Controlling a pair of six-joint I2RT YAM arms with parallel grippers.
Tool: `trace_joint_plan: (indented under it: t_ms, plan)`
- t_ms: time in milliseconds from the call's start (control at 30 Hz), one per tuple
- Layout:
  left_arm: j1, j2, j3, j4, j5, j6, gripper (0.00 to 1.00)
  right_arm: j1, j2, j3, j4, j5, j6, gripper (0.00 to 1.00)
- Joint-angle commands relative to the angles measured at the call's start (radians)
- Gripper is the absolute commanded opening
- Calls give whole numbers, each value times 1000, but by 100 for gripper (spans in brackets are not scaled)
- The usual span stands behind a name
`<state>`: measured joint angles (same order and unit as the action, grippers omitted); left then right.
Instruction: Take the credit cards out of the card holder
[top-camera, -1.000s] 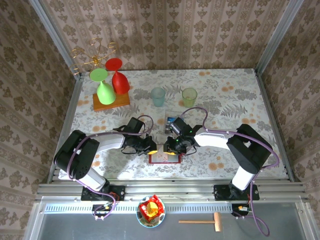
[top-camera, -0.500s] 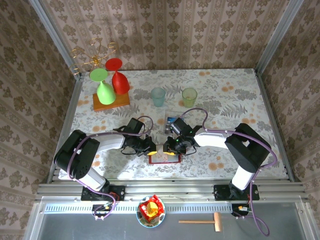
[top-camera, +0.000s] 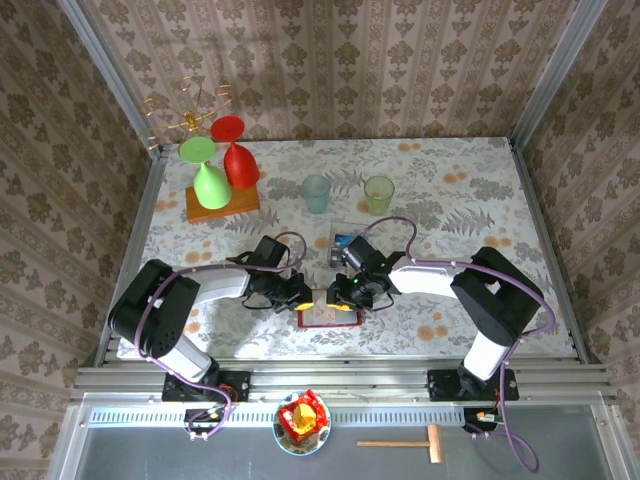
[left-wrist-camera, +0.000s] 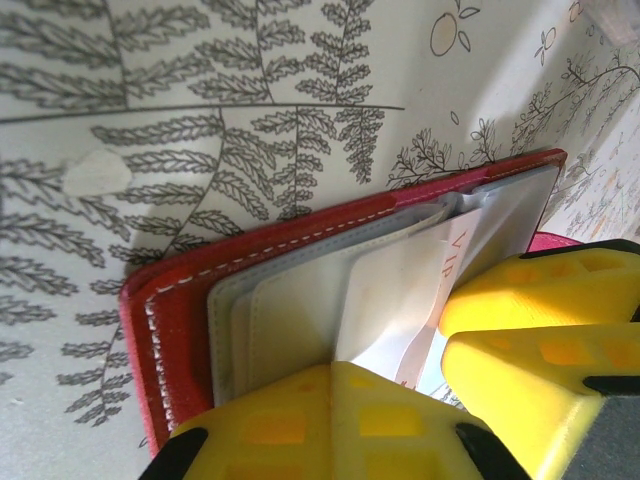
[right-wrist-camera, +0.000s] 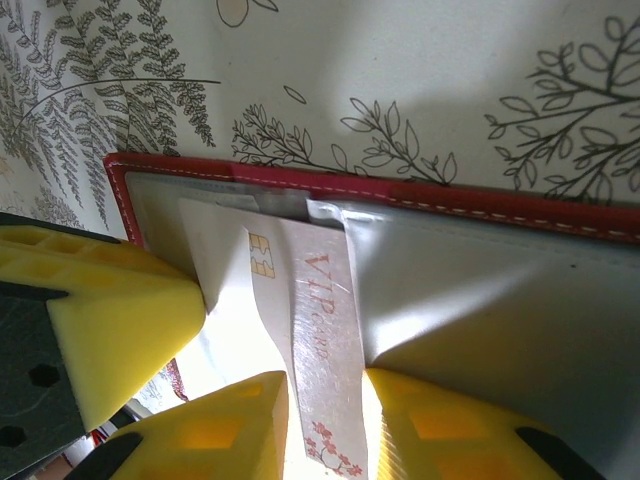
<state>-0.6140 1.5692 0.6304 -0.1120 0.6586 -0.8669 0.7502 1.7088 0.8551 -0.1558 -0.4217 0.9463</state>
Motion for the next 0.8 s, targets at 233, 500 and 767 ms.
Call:
trace_joint_plan:
  t_ms: [233,500,767]
  plan:
    - [-1,20,-8,-61,-8,18,7,-10,4,-31,46,-23,19,27]
    - [-1,17,-9,-62,-8,16,7,-12,-9,-71,156,-63,70,21]
    - [0,15,-8,-61,-39,14,7,-21,-29,-89,186,-82,79,17]
